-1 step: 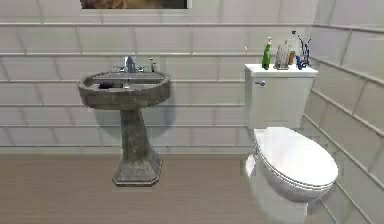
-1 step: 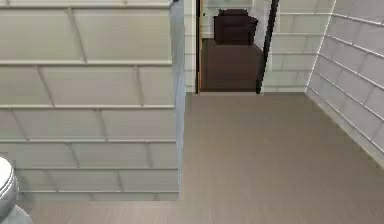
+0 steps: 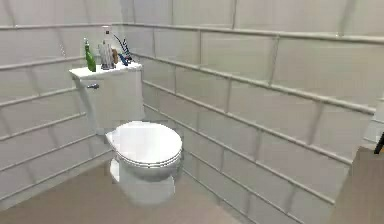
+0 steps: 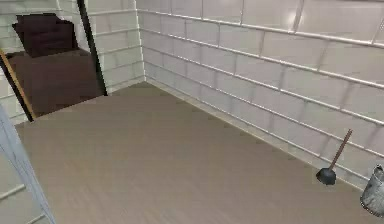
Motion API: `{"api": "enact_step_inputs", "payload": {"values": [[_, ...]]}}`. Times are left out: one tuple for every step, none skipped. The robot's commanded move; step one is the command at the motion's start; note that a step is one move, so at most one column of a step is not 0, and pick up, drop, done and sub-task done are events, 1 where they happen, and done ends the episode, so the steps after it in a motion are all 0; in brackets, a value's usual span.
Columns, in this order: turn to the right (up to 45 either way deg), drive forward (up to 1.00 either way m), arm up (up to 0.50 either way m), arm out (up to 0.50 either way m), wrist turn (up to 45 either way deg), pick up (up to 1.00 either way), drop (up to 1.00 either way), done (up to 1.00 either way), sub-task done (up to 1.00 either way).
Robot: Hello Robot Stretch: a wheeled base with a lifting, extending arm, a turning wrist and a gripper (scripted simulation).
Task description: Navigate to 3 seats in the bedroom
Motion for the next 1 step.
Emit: {"api": "enact_step_inputs", "payload": {"values": [[45.0,0.0,0.0,0.0,0.0,0.0,0.0,0.0,0.0]]}}
